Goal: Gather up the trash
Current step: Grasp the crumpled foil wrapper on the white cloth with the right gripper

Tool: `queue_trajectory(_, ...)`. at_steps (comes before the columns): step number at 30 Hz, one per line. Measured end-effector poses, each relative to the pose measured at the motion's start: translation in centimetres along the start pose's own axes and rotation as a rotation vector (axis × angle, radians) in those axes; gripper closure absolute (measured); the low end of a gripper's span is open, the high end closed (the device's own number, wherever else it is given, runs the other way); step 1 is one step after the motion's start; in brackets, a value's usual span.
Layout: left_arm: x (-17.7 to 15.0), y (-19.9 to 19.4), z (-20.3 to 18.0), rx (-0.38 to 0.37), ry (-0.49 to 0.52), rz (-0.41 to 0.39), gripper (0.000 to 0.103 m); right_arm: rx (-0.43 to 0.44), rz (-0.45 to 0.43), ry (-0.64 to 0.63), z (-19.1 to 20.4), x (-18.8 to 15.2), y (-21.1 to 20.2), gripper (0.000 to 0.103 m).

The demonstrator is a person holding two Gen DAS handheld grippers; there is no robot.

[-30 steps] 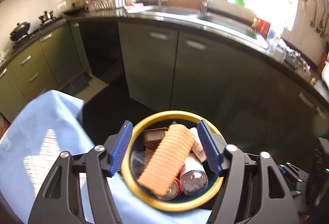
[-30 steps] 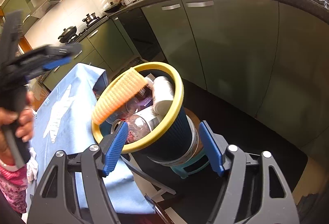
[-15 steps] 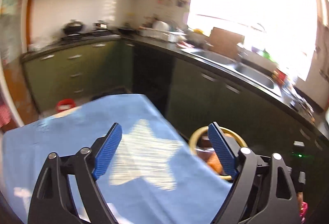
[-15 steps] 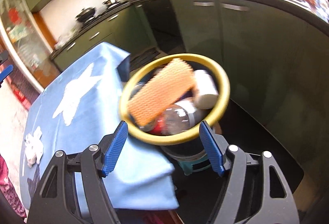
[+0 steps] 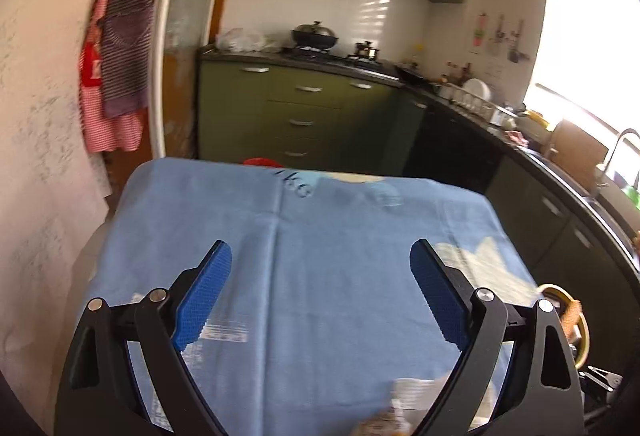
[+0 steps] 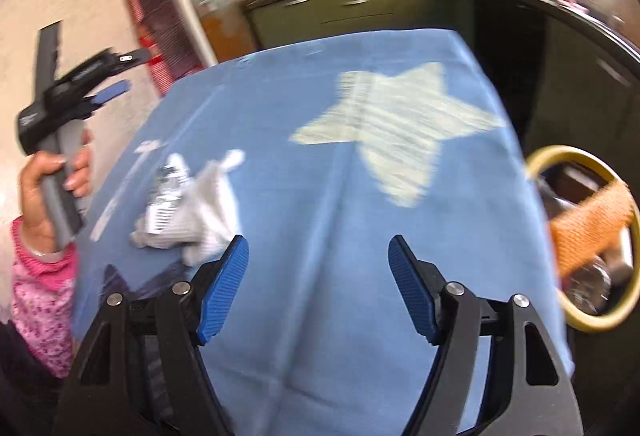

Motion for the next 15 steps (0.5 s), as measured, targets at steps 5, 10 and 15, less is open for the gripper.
queue_trajectory(5, -1.2, 1.6, 1.7, 0.006, -0.050, 0.042, 0.013, 0.117, 0.033, -0.068, 5.5, 0.2, 1.9, 0.047)
queue_trajectory(10, -1.0, 1.0, 1.9, 0.028, -0.045, 0.014, 0.013, 0.195, 0.043, -0.116, 9.7, 0.2, 2.4, 0.054)
queue_trajectory(15, -0.7, 0.5, 1.1, 0.033, -0.050, 0.008, 0.013, 0.197, 0.087, -0.137, 11.6, 0.3, 4.4, 0.054)
Point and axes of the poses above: each gripper's, at about its wrist camera, not at the fingertips, and y roughly the way its jaws point, z to its left, x to its top, the point moved 3 cm from there along y, roughly the way its jaws point, and after that the axes turned 12 degrees about y, right-handed, at the moved point
